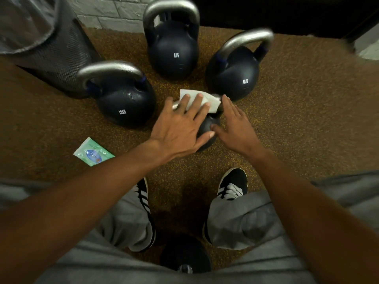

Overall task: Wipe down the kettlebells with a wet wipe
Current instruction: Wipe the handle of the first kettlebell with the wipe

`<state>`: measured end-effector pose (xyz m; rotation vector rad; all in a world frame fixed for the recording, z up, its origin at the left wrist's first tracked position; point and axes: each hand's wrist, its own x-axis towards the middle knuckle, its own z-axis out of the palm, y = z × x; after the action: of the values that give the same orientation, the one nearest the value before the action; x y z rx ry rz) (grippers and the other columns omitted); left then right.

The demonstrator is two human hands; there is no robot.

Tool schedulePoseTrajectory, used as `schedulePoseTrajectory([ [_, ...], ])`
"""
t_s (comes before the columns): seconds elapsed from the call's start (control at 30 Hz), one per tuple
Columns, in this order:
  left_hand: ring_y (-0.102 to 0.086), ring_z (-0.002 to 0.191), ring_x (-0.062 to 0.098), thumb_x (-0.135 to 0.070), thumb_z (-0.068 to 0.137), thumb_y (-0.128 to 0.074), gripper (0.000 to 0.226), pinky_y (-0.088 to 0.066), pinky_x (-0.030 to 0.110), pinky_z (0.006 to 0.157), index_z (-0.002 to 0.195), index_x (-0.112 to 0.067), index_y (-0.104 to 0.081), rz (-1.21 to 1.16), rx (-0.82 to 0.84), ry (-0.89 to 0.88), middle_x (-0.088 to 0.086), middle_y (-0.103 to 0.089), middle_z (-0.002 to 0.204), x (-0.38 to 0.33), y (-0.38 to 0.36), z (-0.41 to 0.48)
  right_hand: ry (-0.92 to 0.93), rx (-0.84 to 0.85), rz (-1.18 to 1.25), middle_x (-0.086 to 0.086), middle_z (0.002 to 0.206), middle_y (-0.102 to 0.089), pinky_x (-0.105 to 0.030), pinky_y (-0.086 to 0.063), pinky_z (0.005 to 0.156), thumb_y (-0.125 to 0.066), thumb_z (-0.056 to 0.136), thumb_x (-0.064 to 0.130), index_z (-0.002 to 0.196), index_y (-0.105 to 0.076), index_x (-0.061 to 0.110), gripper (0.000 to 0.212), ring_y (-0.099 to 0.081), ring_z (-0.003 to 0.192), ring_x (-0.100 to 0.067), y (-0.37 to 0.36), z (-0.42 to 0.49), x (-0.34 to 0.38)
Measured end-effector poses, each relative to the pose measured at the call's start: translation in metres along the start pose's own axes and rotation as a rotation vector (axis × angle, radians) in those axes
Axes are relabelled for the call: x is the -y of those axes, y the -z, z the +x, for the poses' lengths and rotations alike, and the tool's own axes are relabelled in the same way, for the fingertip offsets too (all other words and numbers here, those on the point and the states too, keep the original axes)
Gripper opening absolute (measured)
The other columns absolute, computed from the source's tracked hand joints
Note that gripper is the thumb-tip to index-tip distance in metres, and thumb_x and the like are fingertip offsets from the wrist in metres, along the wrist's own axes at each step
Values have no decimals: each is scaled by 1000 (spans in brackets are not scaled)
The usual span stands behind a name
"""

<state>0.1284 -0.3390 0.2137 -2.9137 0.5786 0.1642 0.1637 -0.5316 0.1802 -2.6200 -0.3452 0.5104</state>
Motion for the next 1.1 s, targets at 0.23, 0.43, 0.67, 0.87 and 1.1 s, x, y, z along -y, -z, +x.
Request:
schedulePoseTrajectory([
  [0.23, -42, 141, 38, -68, 98, -9, 83, -35, 58, 106, 158, -14, -28, -66, -9, 89, 16, -35, 161, -10, 3, 18, 59, -25, 12, -8, 170, -13, -43, -11, 127, -55, 99, 37, 162, -5, 11, 85, -11, 156, -21, 1, -3, 3],
  [0.43, -42, 143, 36, -68, 97, -6, 84, -34, 58, 107, 159, -15, -25, -45, 19, 118, 14, -34, 162, 0, 0, 9, 17, -17, 42, -8, 167, -22, -49, -20, 124, -61, 97, 41, 163, -10, 17, 87, -22, 153, -30, 4, 2, -1],
  [0.67, -57, 127, 31, -70, 94, -6, 78, -37, 50, 104, 149, -30, -44, -383, 63, 135, 5, -53, 148, 9, 16, 37, 9, -33, 145, -6, 166, -27, -51, -24, 123, -64, 96, 35, 162, -14, 19, 85, -26, 152, -26, 3, 3, -1],
  [0.87, -68, 111, 27, -69, 102, -16, 78, -43, 42, 105, 115, -18, -73, -1419, 524, 393, 16, -73, 120, 64, 19, 73, -14, -10, 162, -2, 167, -25, -51, -23, 123, -65, 96, 30, 163, -11, 24, 86, -27, 151, -28, 8, 2, -1],
  [1.1, -71, 110, 34, -70, 100, -10, 92, -35, 49, 114, 121, -5, -72, -1619, 545, 440, 26, -73, 111, 80, 1, 74, -24, 1, 173, -1, 168, -22, -47, -25, 123, -64, 98, 30, 163, -11, 28, 84, -30, 150, -27, 10, 0, -2],
])
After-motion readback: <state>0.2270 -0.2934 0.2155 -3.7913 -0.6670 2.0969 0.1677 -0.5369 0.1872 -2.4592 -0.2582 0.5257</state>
